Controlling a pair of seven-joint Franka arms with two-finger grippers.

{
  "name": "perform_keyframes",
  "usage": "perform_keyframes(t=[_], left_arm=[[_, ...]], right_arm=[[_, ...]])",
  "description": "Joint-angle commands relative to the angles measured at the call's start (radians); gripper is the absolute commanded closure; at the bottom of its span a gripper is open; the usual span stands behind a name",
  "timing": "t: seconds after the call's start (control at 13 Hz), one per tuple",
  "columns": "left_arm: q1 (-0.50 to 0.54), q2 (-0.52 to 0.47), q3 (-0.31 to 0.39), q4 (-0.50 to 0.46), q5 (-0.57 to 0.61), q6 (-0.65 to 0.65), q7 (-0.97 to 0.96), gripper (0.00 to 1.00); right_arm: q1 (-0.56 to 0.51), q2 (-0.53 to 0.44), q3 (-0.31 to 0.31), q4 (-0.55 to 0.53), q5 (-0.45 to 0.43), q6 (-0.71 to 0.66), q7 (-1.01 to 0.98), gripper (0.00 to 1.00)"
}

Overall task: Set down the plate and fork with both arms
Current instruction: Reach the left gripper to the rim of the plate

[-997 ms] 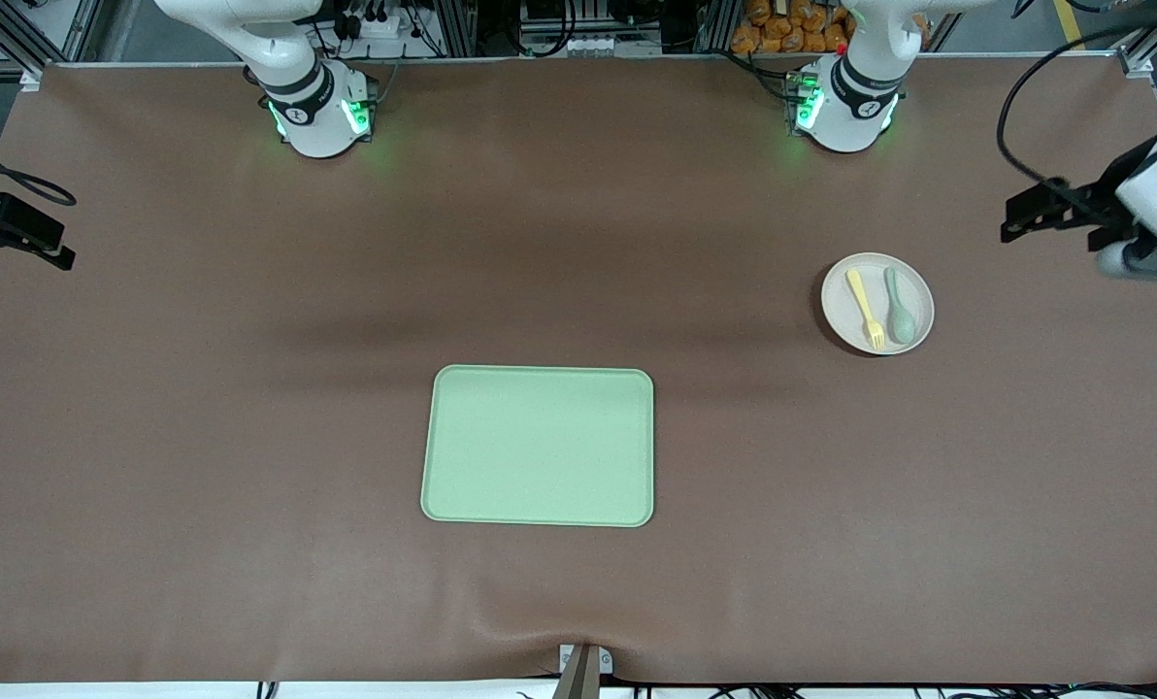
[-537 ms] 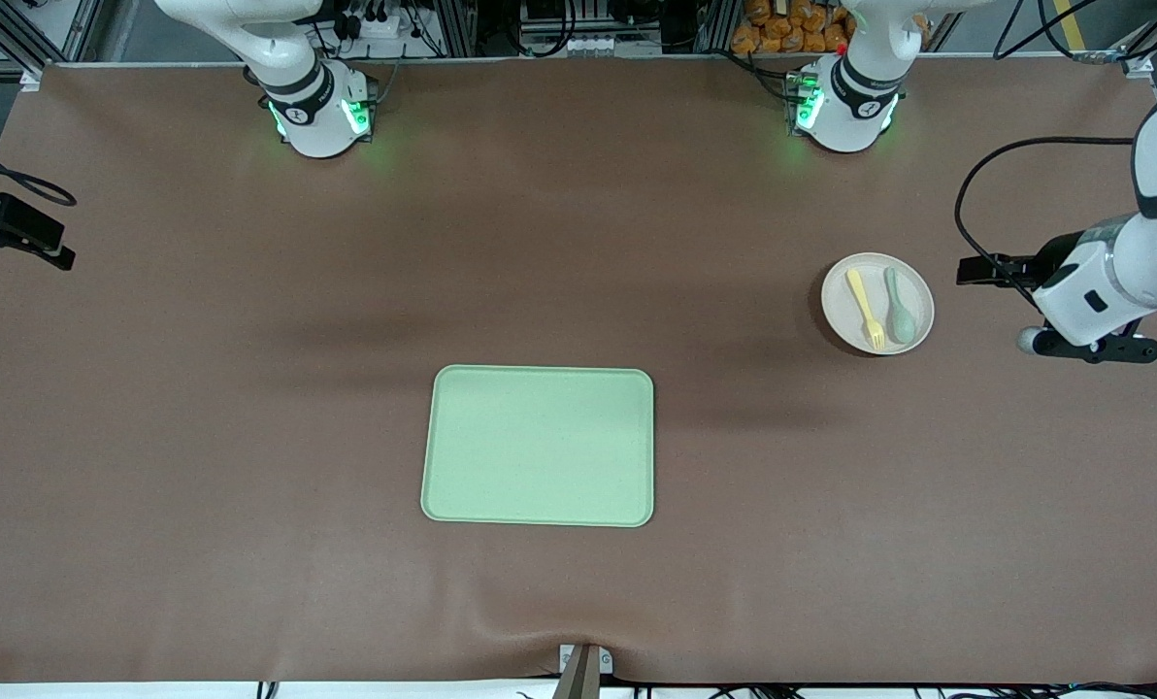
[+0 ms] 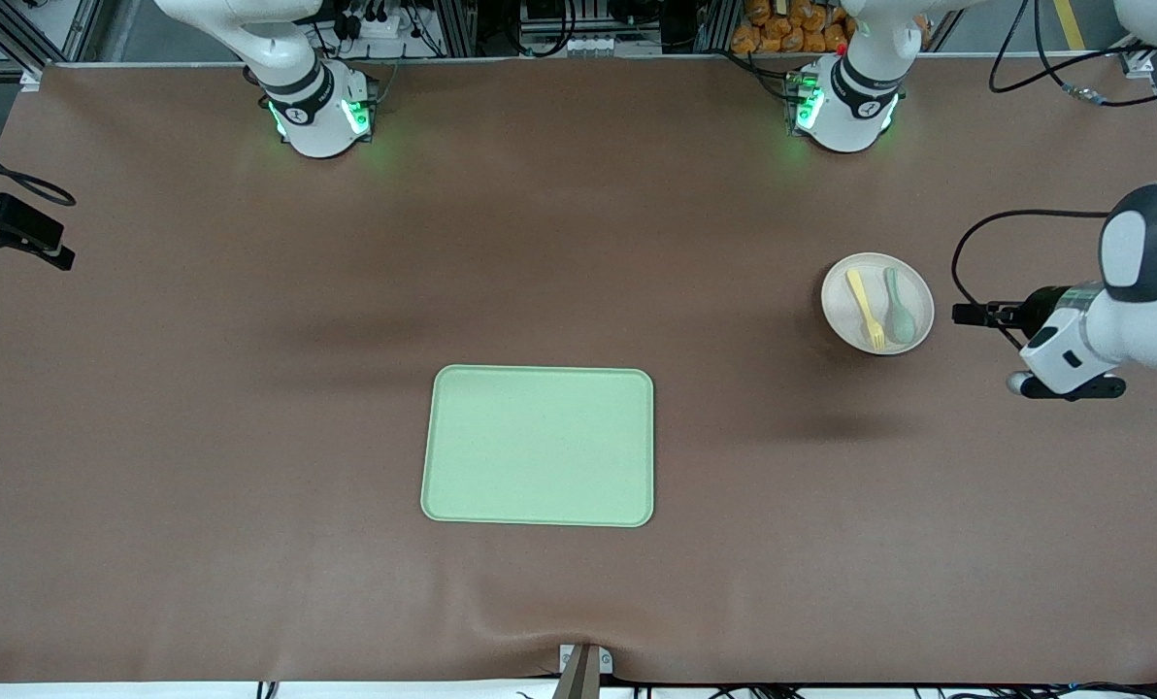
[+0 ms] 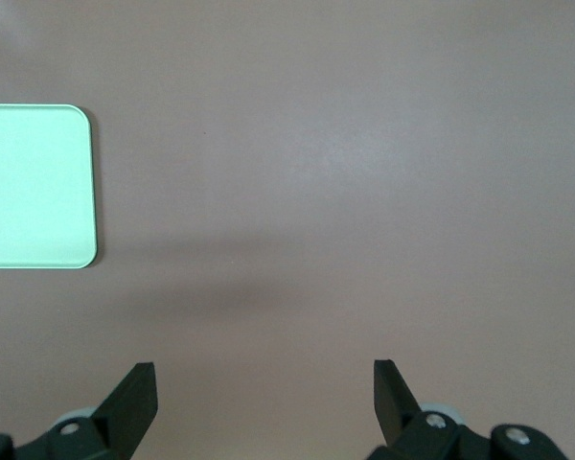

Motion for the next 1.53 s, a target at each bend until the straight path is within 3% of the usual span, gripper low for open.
perform_keyframes(t=[0.0,0.38,0.61,1.07,1.46], left_arm=[[0.035,-0.007,-0.006,-0.102,0.033,0.094,0.012,0.00],[0.095,0.009,-0.008,-0.254,0.034,0.296,0.101,0.00],[0.123,0.009,-0.011,-0.294,0.034,0.313,0.133,0.00],[0.155,0.003,-0.009,-0.432,0.034,0.464,0.188,0.00],[0.195,0.006,-0.013,-0.463,0.034,0.494,0.256,0.00]], right_arm=[[-0.029,-0.001,0.020,0.005,-0.003,-0.009,-0.008,0.00],[-0.031,-0.001,0.019,0.005,-0.003,-0.009,-0.008,0.00],[-0.031,-0.001,0.019,0.005,-0.003,-0.009,-0.008,0.00],[-0.031,-0.001,0.020,0.005,-0.001,-0.011,-0.008,0.00],[-0.029,-0.001,0.020,0.005,-0.001,-0.011,-0.008,0.00]])
